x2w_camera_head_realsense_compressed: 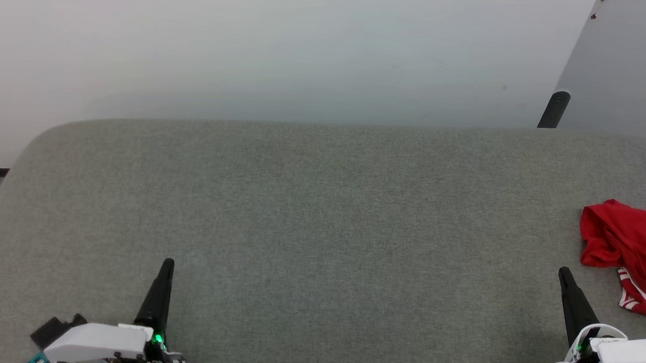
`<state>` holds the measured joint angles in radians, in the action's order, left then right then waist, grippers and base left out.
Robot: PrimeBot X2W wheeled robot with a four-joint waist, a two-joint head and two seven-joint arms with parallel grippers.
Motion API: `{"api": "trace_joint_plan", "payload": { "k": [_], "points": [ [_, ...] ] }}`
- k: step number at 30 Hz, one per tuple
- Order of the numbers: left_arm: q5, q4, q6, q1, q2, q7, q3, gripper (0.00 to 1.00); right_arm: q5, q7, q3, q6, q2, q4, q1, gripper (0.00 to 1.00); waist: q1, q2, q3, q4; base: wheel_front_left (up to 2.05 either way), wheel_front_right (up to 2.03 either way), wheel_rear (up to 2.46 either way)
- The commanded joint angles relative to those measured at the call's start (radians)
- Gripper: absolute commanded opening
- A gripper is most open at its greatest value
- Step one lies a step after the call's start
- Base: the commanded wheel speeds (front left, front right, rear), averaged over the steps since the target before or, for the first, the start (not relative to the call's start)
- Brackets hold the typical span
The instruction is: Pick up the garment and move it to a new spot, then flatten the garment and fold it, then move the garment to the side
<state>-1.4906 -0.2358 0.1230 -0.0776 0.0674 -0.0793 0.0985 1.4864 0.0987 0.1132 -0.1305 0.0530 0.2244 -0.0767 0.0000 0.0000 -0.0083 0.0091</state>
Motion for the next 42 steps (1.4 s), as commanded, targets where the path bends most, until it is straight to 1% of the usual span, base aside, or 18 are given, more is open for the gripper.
{"api": "trace_joint_plan", "payload": {
  "k": [1,20,42],
  "points": [
    [-0.021,0.000,0.005,-0.015,-0.003,-0.006,0.005,0.00,0.023,0.005,0.001,0.000,-0.002,0.002,-0.019,0.00,0.0000,0.0000,0.001,-0.001,0.00,0.00,0.00],
    [-0.126,-0.012,0.011,-0.038,-0.020,-0.039,0.019,0.00,0.132,0.018,0.001,0.000,-0.004,0.023,-0.041,0.00,0.0000,0.0000,0.011,-0.009,0.00,0.00,0.00],
    [-0.124,-0.011,0.011,-0.038,-0.019,-0.038,0.018,0.00,0.128,0.016,0.001,0.000,-0.004,0.022,-0.034,0.00,0.0000,0.0000,0.011,-0.009,0.00,0.00,0.00]
  ]
}}
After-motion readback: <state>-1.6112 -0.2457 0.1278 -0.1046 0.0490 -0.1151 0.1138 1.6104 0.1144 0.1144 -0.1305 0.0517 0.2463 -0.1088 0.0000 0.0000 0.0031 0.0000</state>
